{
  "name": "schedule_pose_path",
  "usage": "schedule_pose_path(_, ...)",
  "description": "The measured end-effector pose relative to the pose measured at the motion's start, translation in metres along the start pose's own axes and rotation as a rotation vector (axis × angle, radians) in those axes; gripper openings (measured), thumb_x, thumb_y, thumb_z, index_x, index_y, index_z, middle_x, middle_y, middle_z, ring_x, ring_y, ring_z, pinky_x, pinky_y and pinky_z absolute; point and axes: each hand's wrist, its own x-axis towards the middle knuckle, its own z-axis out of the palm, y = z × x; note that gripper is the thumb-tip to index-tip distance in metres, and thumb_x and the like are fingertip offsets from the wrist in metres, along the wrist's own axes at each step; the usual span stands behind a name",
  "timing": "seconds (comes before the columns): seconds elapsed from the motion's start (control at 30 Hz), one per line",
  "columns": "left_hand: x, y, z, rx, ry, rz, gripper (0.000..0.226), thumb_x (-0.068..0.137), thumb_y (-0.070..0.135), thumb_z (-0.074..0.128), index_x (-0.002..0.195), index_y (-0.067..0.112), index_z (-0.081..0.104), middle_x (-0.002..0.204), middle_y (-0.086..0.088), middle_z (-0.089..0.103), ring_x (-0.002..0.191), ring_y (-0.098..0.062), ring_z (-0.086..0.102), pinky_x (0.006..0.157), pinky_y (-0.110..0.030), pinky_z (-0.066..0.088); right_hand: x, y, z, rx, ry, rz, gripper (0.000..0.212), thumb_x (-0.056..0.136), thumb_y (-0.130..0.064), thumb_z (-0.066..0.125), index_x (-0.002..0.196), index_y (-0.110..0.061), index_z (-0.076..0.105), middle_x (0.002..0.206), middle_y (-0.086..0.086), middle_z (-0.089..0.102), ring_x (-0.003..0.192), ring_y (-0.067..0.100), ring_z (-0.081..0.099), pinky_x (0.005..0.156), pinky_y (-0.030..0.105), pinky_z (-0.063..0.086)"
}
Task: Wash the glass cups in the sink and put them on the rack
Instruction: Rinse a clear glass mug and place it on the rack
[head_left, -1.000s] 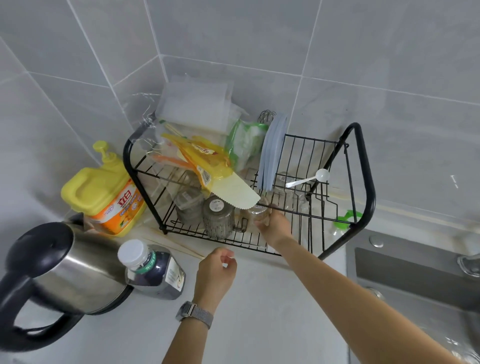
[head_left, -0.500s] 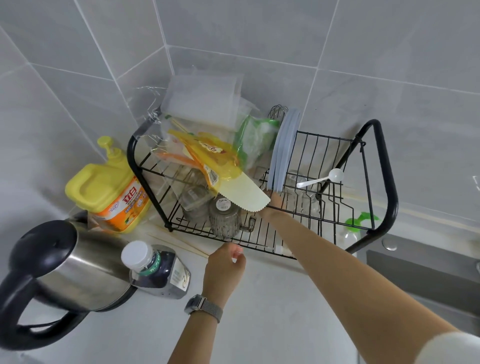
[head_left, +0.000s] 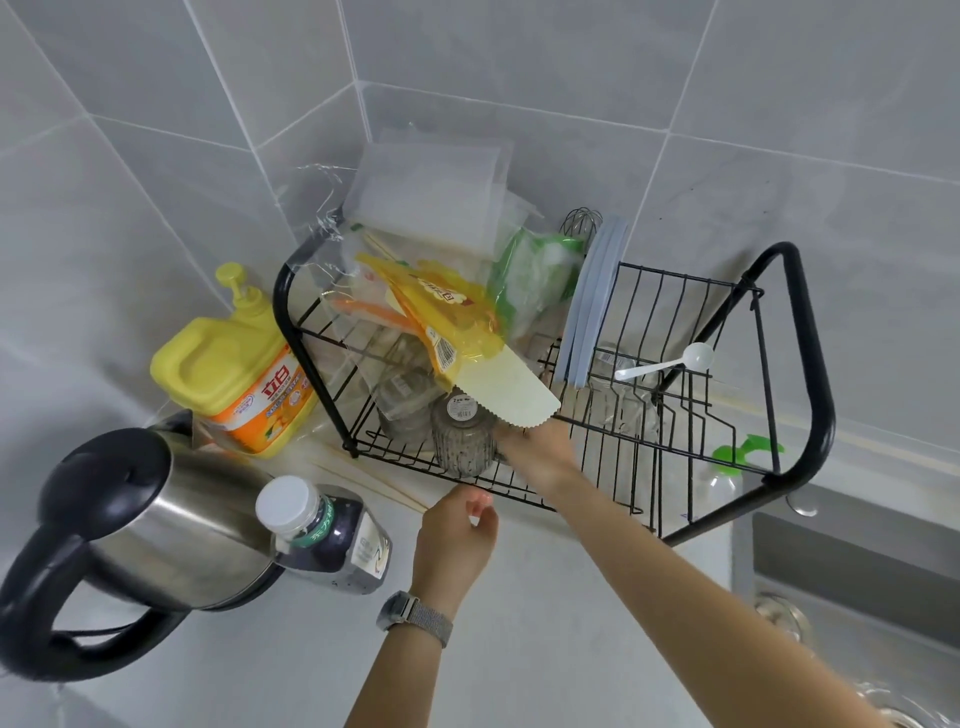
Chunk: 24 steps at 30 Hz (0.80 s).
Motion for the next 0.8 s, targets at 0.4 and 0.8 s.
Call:
schedule_pose_path(0.4, -0.025, 0.000, 0.001, 0.021, -0.011, 0.058, 0.017, 0.090, 0.013, 0.055, 0.102, 0.015, 0.067, 0.092, 0.011, 0.064, 0.089, -0.005, 0.060, 0.081, -0.019, 0.050, 0.012, -0.016, 0.042, -0.313, 0.027, -0.018, 0.084, 0.059, -0.072, 0.069, 0.128, -0.029, 0.046, 0.119, -0.005, 0.060, 0.115, 0.021, 0.053, 0.093, 0.035, 0.048)
schedule_pose_path(0.8, -0.038, 0.002, 0.003, -0.026, -0.068, -0.011, 0.017, 0.091, 0.015, 0.057, 0.106, 0.018, 0.065, 0.097, 0.008, 0.065, 0.093, -0.009, 0.060, 0.081, -0.020, 0.046, -0.014, 0.054, -0.035, -0.214, 0.323, 0.045, 0.073, 0.060, -0.054, 0.071, 0.122, -0.031, 0.041, 0.108, -0.005, 0.063, 0.099, 0.025, 0.061, 0.085, 0.036, 0.046)
